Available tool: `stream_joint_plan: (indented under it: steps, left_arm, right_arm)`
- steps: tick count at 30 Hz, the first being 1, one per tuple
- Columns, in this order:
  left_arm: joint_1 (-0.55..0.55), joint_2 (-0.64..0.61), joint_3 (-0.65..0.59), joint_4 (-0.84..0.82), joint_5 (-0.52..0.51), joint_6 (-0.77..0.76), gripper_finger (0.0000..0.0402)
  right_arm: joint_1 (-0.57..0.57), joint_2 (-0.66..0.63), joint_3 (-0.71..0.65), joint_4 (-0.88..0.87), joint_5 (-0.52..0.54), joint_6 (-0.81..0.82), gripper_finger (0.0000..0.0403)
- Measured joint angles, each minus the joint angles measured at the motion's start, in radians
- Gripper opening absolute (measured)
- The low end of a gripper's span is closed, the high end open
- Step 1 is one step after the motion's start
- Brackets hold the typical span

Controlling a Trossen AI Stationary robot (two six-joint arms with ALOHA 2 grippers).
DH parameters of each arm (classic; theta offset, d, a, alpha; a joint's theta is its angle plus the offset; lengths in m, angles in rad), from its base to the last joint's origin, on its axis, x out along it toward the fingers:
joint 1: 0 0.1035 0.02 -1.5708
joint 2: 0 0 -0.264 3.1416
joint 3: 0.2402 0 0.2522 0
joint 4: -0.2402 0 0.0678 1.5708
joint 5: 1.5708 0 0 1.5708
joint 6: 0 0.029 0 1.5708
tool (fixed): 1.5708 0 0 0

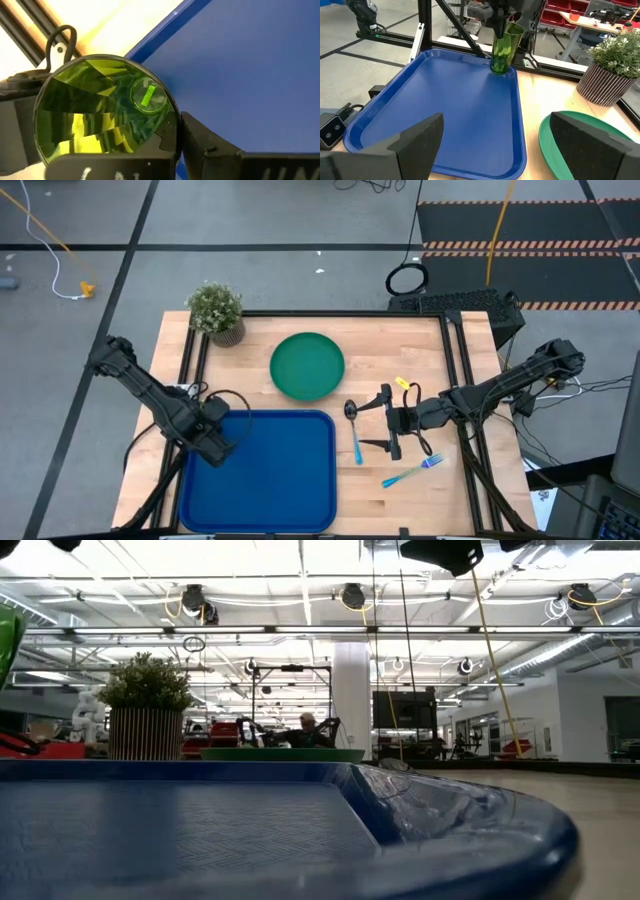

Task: Pick and place plate/cup/fork/spoon on tray
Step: Put the green glass on the dark blue tray, then put the green plate on the dark blue tray

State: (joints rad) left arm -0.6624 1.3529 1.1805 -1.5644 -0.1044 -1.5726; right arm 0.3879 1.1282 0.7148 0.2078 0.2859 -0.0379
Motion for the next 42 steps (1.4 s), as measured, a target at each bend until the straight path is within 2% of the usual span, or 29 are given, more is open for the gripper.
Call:
stream_joint_plan:
  steps: [15,26,30,37,42]
  left_arm:
    - [0.000,0.000,-0.006,0.003,-0.065,-0.159,0.0014]
    - [0.000,0.000,-0.086,0.045,-0.054,-0.195,0.0051]
    - [0.000,0.000,-0.086,0.040,-0.054,-0.195,0.0082]
    - [0.000,0.000,-0.085,0.004,-0.053,-0.198,0.0176]
    - [0.004,0.001,-0.047,-0.007,-0.045,-0.175,0.0222]
  right_arm:
    - [0.000,0.000,0.000,0.001,0.000,0.000,0.0357]
    - [0.000,0.000,0.000,0.004,-0.001,0.000,0.0357]
    - [0.000,0.000,0.000,0.004,-0.001,0.000,0.0357]
    - [0.000,0.000,0.000,0.004,-0.001,0.000,0.0357]
    - [0.000,0.000,0.000,0.004,-0.001,-0.003,0.0357]
